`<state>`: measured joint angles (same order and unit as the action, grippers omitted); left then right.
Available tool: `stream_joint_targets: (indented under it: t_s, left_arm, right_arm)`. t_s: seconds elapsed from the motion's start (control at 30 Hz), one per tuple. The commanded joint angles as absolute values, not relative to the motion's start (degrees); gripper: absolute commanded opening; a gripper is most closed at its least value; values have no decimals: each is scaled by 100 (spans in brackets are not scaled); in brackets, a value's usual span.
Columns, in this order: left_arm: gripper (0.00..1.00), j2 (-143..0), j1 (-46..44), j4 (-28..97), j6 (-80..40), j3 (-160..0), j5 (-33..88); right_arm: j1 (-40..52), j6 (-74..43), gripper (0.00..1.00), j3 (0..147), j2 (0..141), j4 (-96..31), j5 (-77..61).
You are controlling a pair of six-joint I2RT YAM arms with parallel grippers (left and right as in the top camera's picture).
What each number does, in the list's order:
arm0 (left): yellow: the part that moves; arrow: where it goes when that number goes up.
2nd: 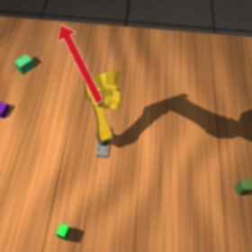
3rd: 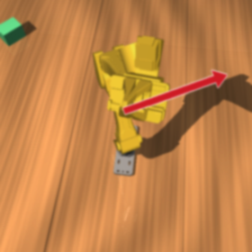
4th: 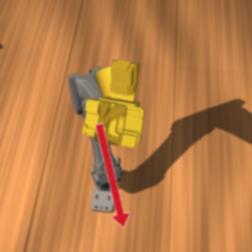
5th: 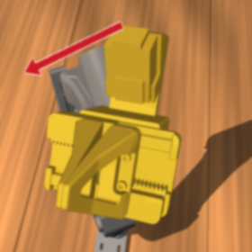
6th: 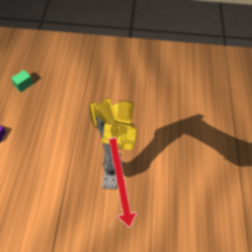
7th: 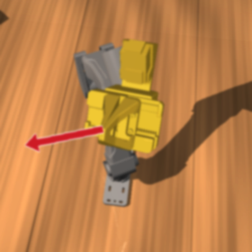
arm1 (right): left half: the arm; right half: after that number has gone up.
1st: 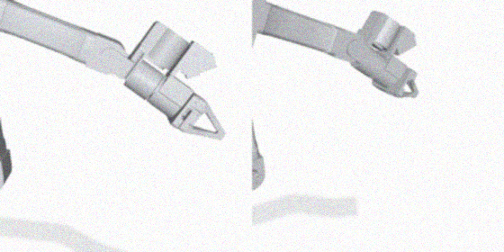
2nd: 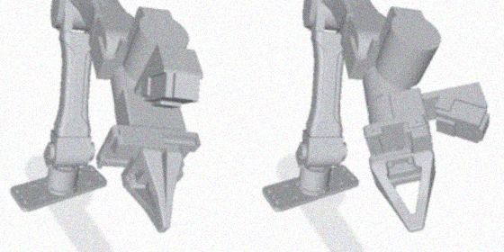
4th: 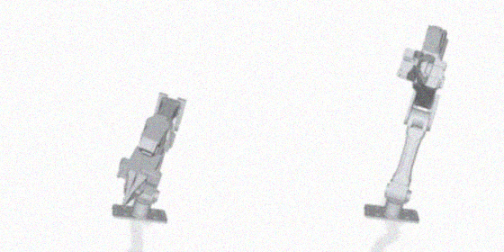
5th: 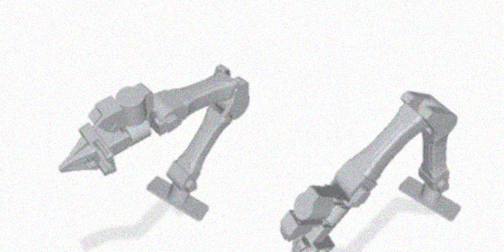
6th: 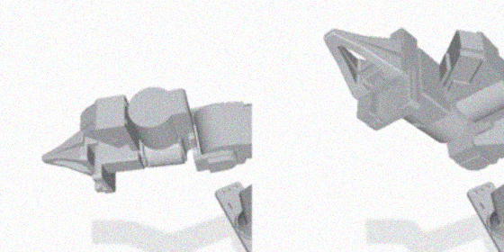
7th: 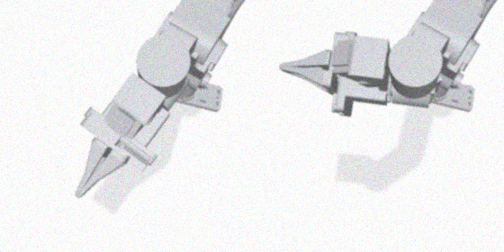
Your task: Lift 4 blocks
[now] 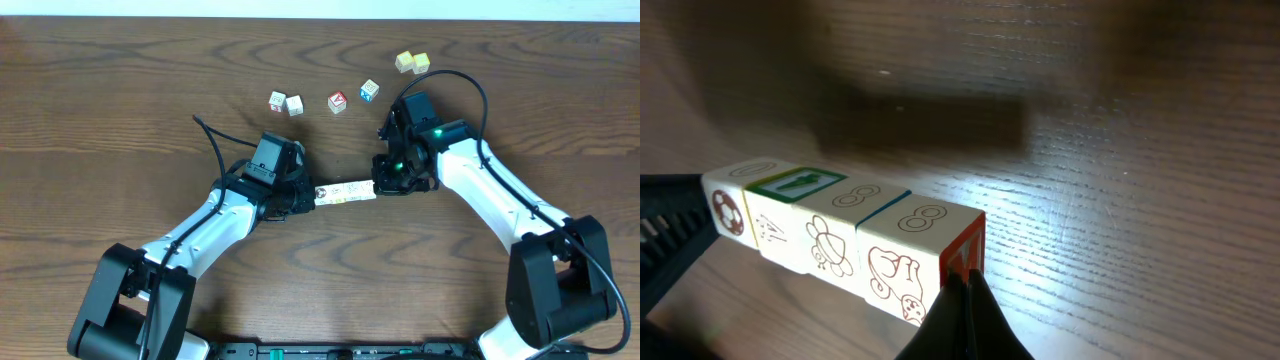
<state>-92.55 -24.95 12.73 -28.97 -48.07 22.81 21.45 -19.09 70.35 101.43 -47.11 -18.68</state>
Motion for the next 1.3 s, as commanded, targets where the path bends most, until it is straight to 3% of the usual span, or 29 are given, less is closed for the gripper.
stream_joint_targets:
  t_s: [0.0,1.27]
  left_arm:
    - [7,-9105,-2587,1197,-2976,-4880,2902]
    - [7,-8549,-2587,1367,-3312,-4880,3179]
  right_arm:
    - [2261,-1973,1,7153,10060,-4700,-2602]
    - [2261,-2145,1,7153,9653,-4805,-2770]
